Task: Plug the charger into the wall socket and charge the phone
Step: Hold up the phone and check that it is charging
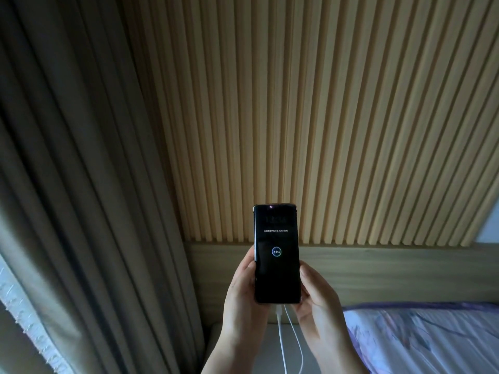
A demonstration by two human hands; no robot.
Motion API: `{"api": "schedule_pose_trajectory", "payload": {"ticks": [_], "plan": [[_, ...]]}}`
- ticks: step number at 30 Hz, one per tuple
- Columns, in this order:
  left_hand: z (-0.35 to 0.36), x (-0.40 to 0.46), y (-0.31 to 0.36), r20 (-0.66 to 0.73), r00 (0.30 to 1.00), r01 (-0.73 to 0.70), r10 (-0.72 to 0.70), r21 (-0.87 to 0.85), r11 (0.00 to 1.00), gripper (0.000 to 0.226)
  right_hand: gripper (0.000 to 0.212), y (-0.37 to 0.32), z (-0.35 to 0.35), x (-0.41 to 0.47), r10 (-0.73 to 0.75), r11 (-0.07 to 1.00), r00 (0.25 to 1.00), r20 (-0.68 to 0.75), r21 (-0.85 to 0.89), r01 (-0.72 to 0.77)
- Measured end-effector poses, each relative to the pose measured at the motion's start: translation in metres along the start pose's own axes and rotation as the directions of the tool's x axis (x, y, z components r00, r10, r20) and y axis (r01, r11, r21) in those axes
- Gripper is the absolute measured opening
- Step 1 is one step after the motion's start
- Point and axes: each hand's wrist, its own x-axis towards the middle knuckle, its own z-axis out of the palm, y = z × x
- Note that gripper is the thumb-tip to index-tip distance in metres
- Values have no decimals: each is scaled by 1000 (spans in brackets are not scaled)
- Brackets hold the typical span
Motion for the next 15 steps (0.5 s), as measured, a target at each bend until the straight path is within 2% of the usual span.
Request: {"api": "schedule_pose_trajectory", "payload": {"ticks": [15], "plan": [[-5,-5,0,-19,1000,-20,21,41,999,40,37,6,2,-3,24,1000,995,-93,-13,-26]]}}
